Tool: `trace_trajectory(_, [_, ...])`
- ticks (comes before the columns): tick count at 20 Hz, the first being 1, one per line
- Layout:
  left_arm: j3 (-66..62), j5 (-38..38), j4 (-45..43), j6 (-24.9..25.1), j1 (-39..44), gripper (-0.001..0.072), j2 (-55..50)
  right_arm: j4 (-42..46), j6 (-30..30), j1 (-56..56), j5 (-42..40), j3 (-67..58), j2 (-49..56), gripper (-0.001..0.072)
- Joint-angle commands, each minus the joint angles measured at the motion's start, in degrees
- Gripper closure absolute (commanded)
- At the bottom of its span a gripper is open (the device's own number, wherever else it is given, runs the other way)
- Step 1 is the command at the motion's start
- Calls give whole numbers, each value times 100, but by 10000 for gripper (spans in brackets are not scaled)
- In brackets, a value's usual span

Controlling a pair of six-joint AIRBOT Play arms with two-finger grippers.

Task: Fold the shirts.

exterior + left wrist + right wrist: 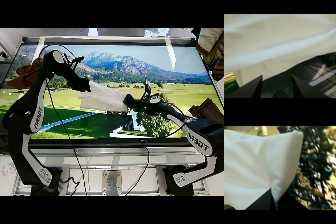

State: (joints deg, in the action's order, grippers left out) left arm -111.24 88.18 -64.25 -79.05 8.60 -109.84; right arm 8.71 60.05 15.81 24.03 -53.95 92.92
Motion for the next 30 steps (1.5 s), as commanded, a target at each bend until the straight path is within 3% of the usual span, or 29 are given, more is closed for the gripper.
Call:
trace_trajectory(1, [0,37,-7,0,4,290,-2,216,-785,-280,260,-634,-96,686])
trace_trajectory(3, [0,85,-7,2,4,290,-2,999,-684,-682,774,-1113,-247,686])
trace_trajectory(6, [0,153,-7,2,4,289,-2,2579,247,-1488,1862,-1749,-662,686])
trace_trajectory(11, [0,144,-7,2,4,290,-2,6299,1569,-2922,4168,-2669,-1727,686])
trace_trajectory(17, [0,122,-26,4,2,290,-2,9663,1670,-4625,4601,-2852,-2511,686])
trace_trajectory(20, [0,94,-28,2,2,290,-2,9960,1665,-5676,4614,-2850,-2509,686])
trace_trajectory(23, [0,-48,-24,-2,2,290,-2,9971,1665,-6717,5300,-2811,-2509,686])
trace_trajectory(26, [0,-92,0,-76,2,290,-2,9313,1668,-7796,5952,-2627,-2509,662])
trace_trajectory(27, [0,-92,2,-76,2,290,-2,9033,1665,-8120,6113,-2564,-2509,552])
trace_trajectory(28, [0,-79,0,-76,2,290,-2,8907,1665,-8382,6269,-2514,-2509,397])
trace_trajectory(29, [0,-61,2,-76,2,290,-2,8819,1668,-8629,6384,-2492,-2511,320])
trace_trajectory(30, [0,-37,9,-76,2,291,-2,8725,1670,-8841,6411,-2492,-2518,320])
